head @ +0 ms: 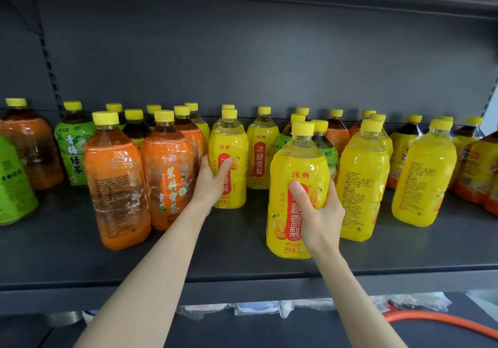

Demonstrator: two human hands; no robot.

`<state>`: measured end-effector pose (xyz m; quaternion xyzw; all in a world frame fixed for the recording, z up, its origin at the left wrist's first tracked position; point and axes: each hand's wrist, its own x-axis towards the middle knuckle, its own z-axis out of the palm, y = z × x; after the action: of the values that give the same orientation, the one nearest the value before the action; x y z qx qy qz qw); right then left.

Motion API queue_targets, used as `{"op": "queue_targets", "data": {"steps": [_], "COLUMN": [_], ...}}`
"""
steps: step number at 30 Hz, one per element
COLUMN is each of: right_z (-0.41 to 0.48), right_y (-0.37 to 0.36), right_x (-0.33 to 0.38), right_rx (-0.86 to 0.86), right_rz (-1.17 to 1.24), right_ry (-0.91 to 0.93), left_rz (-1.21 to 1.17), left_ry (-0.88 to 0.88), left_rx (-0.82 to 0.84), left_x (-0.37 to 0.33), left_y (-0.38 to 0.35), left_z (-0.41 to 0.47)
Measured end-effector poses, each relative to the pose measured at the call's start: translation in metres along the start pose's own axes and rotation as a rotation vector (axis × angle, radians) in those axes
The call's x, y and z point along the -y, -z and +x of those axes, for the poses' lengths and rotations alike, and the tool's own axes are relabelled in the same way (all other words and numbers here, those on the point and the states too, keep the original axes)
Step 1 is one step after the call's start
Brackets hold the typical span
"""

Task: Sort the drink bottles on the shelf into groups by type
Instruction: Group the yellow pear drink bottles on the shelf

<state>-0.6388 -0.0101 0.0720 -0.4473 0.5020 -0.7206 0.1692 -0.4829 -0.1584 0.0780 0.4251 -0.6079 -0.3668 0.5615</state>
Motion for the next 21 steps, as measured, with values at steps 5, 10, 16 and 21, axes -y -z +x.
{"op": "queue_targets", "data": {"steps": [5,10,16,21], "right_z": [0.001,0.001,0.000,0.000], "right_y": [0.000,0.000,0.000,0.001], "right_x": [-0.001,-0.002,-0.001,-0.001], "right_rx": [-0.004,0.001,0.010,0.022], "right_rz": [-0.002,-0.001,-0.002,0.003], "right_ry": [0.000,0.014,0.019,0.032], "left_rz": [0.069,0.092,0.099,0.130], "left_ry": [-0.001,0.013,0.040,0.023], "left_rx": [0.046,0.042,0.072,-0.063], "left_x": [0.013,0.019,0.017,0.009], "left_y": [-0.005,-0.002,0.000,-0.002], "left_z": [0.001,0.004,0.006,-0.007]}}
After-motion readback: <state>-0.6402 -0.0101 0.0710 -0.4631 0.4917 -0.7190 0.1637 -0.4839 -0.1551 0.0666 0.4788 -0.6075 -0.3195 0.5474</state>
